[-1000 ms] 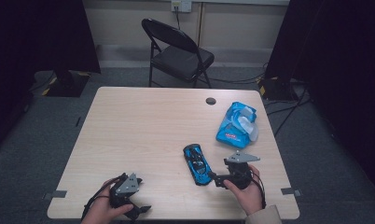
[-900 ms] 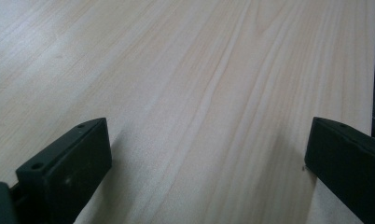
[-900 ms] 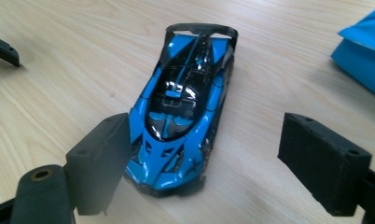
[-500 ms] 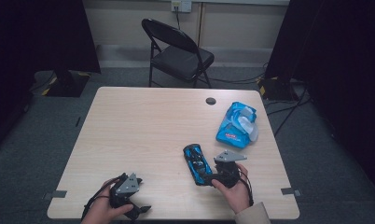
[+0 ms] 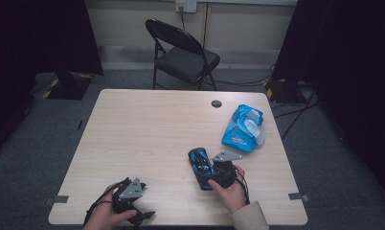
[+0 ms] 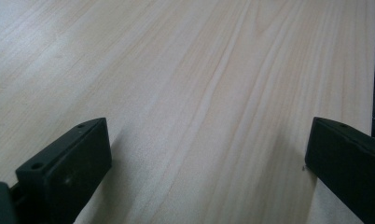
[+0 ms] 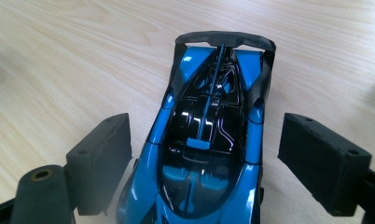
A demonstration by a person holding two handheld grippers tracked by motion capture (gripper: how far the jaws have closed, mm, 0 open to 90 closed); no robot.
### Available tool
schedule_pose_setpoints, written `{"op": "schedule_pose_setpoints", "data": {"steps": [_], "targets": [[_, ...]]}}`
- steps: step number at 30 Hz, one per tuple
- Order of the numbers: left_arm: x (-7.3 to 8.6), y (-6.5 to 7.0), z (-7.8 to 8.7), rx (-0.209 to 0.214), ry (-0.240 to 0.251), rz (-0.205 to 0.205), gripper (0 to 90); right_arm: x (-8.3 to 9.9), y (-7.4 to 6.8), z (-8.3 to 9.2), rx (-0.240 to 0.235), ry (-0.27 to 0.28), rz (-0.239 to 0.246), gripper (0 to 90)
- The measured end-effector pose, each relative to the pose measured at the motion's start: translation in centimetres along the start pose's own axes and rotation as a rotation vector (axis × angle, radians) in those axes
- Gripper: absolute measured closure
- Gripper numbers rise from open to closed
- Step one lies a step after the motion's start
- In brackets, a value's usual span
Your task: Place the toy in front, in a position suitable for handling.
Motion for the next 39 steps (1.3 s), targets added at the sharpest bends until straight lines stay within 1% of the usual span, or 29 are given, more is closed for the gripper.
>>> {"op": "schedule_pose_setpoints", "data": {"steps": [3,8,15,18,22,23,24,25,29,39], "targets": [[0.0,0.0,0.0,0.0,0.0,0.0,0.0,-0.1,-0.2,-0.5,-0.002,-0.009,0.007,17.0],[0.0,0.0,0.0,0.001,0.0,0.0,0.0,-0.2,-0.4,-0.8,0.002,-0.016,0.008,17.3],[0.0,0.0,0.0,0.0,0.0,0.0,0.0,-0.1,-0.3,-1.6,0.018,-0.018,-0.029,18.0],[0.0,0.0,0.0,0.001,0.0,0.001,0.0,0.0,-0.3,-1.8,0.028,-0.024,-0.021,18.6],[0.0,0.0,0.0,0.001,0.0,0.001,0.0,0.1,-0.3,-2.1,0.038,-0.028,-0.022,18.9],[0.0,0.0,0.0,0.0,0.0,0.0,0.0,0.1,-0.4,-2.3,0.054,-0.024,-0.013,18.6],[0.0,0.0,0.0,0.0,0.0,0.0,0.0,0.1,-0.4,-2.3,0.054,-0.024,-0.013,18.6],[0.0,0.0,0.0,0.001,0.0,0.0,0.0,0.2,-0.4,-2.5,0.066,-0.026,-0.009,18.5],[0.0,0.0,0.0,0.0,0.0,0.0,0.0,0.4,-0.4,-2.8,0.071,-0.034,-0.014,19.1],[0.0,0.0,0.0,0.0,-0.001,0.0,0.0,0.4,-0.5,-3.1,0.092,-0.056,0.0,19.4]]}}
Point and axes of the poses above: each handheld gripper's, and its own axes: z roughly backward along the jaws, x roughly out of its underside, y roughly to its right, the point moved 7 cm from there along -z, roughly forward along the jaws, and after that the axes turned 15 degrees about z, right-handed, at the moved point
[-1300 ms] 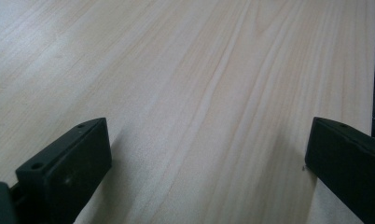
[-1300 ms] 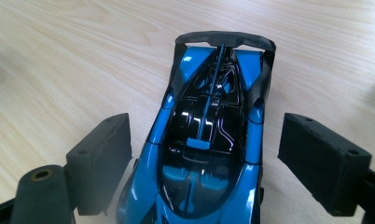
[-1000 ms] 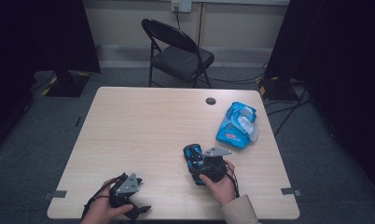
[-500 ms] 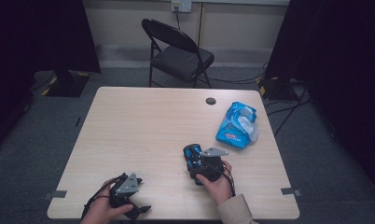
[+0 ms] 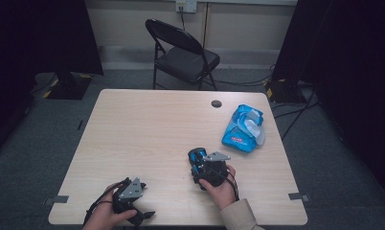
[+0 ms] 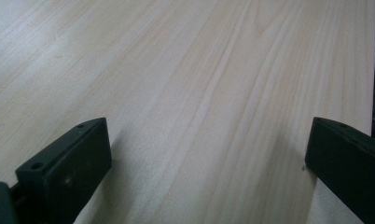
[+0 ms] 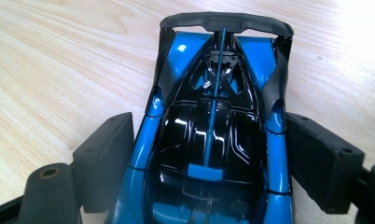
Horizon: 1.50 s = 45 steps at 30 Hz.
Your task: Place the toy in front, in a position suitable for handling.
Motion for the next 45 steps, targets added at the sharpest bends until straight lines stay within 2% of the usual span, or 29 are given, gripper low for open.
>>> {"op": "schedule_pose_setpoints", "data": {"steps": [6,11,13,16,18,20,26,29,34,43,44,45], "targets": [[0.0,0.0,0.0,0.001,0.0,0.0,0.0,-0.1,-0.2,-0.2,0.039,-0.02,0.018,21.2],[0.0,0.0,0.0,0.001,0.0,0.0,0.0,-0.2,-0.1,-0.1,0.053,-0.033,0.007,25.0],[0.0,0.0,0.0,0.0,0.0,0.0,0.0,-0.2,0.0,0.0,0.053,-0.044,0.02,26.0],[0.0,0.0,0.0,0.003,0.001,-0.001,0.0,-0.3,0.1,0.1,0.041,-0.057,0.053,26.1],[0.0,0.0,0.0,0.003,0.0,-0.002,0.0,-0.3,0.1,0.1,0.033,-0.058,0.058,26.1],[0.0,0.0,0.0,0.004,0.0,-0.003,0.0,-0.3,0.1,0.3,0.012,-0.044,0.073,26.2],[0.0,0.0,0.0,0.004,-0.001,-0.003,0.0,-1.0,0.5,1.0,-0.007,-0.024,0.119,27.9],[0.0,0.0,0.0,0.004,-0.001,-0.004,0.0,-1.0,0.8,1.2,-0.007,-0.026,0.127,27.9],[0.0,0.0,0.0,0.004,-0.001,-0.003,0.0,-1.6,1.2,1.8,-0.017,0.011,0.13,27.9],[0.0,0.0,0.0,0.004,-0.001,-0.004,0.0,-2.1,0.9,0.8,-0.066,0.042,0.177,27.9],[0.0,0.0,0.0,0.004,0.0,-0.004,0.0,-1.8,0.8,0.4,-0.09,0.034,0.187,27.9],[0.0,0.0,0.0,0.004,-0.001,-0.004,0.0,-1.8,0.8,0.4,-0.09,0.034,0.187,27.9]]}}
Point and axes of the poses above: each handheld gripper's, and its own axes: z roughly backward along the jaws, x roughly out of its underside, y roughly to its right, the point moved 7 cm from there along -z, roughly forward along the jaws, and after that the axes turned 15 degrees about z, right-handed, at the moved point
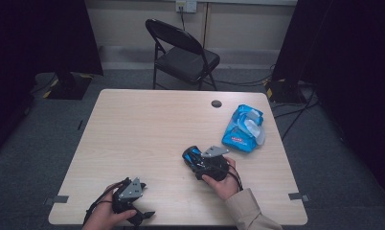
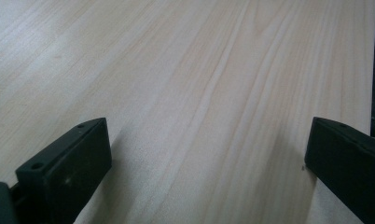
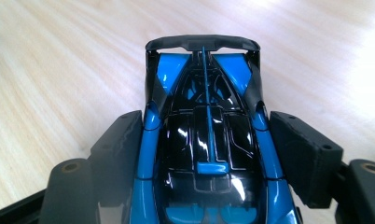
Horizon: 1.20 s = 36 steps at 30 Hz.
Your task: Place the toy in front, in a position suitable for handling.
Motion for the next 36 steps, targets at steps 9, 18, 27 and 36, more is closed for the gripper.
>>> {"op": "schedule_pose_setpoints", "data": {"steps": [9,18,27,36], "targets": [[0.0,0.0,0.0,0.001,0.0,-0.001,0.0,1.3,0.4,-0.3,-0.065,0.025,0.036,27.8],[0.0,0.0,0.0,0.001,0.0,-0.002,0.0,1.3,0.5,-0.5,-0.075,0.024,0.022,27.2],[0.0,0.0,0.0,0.001,0.0,-0.001,0.0,1.3,0.4,0.0,-0.066,0.009,0.038,17.6],[0.0,0.0,0.0,0.001,0.0,-0.002,0.0,3.2,0.5,2.0,-0.058,0.006,-0.021,15.3]]}}
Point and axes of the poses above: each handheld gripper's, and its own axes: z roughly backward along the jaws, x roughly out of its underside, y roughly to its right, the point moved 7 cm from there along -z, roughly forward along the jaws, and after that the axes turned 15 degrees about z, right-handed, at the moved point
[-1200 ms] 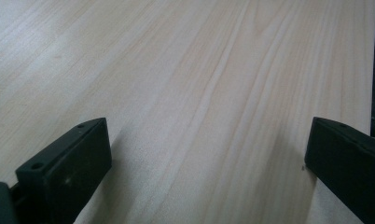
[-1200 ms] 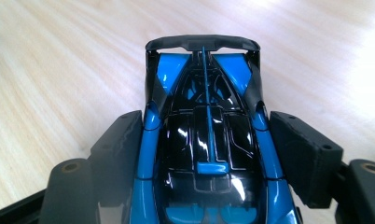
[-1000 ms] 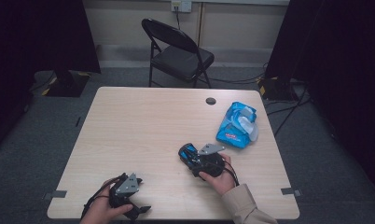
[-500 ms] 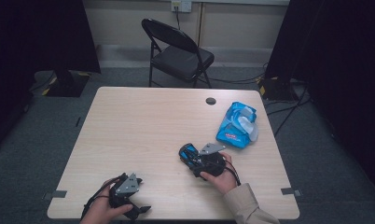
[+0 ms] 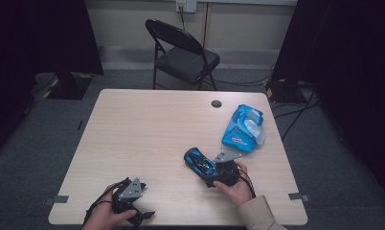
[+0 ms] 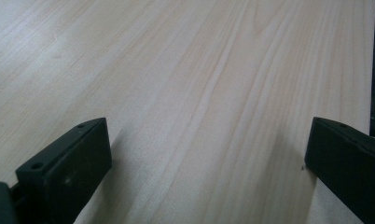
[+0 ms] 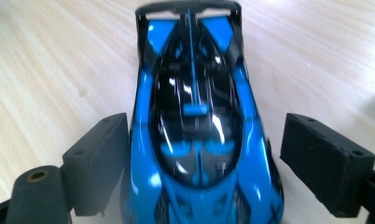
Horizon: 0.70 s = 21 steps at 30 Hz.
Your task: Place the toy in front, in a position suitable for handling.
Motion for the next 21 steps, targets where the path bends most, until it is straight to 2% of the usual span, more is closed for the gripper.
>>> {"op": "schedule_pose_setpoints", "data": {"steps": [4,5,6,7,9,11,16,21], "targets": [[0.0,0.0,0.0,0.0,0.0,0.0,0.0,1.3,-0.3,0.1,-0.009,-0.014,-0.002,15.1],[0.0,0.0,0.0,0.0,0.0,0.0,0.0,1.4,-0.3,0.3,-0.018,-0.003,-0.011,20.9],[0.0,0.0,0.0,0.0,0.0,0.0,0.0,1.4,-0.3,0.3,-0.018,-0.003,-0.011,20.9],[0.0,0.0,0.0,0.0,0.0,0.0,0.0,1.2,-0.6,0.4,-0.026,0.0,0.025,24.1],[0.0,0.0,0.0,0.0,0.0,0.0,0.0,1.2,-0.6,0.4,-0.027,-0.005,0.031,24.3],[0.0,0.0,0.0,0.0,0.0,0.0,0.0,1.2,-0.3,0.4,-0.052,0.0,0.029,24.5],[0.0,0.0,0.0,0.0,0.0,0.0,0.0,1.1,-0.1,0.2,-0.056,0.004,0.052,24.5],[0.0,0.0,0.0,0.0,0.0,0.0,0.0,1.1,-0.1,0.6,-0.064,0.02,0.038,22.4]]}}
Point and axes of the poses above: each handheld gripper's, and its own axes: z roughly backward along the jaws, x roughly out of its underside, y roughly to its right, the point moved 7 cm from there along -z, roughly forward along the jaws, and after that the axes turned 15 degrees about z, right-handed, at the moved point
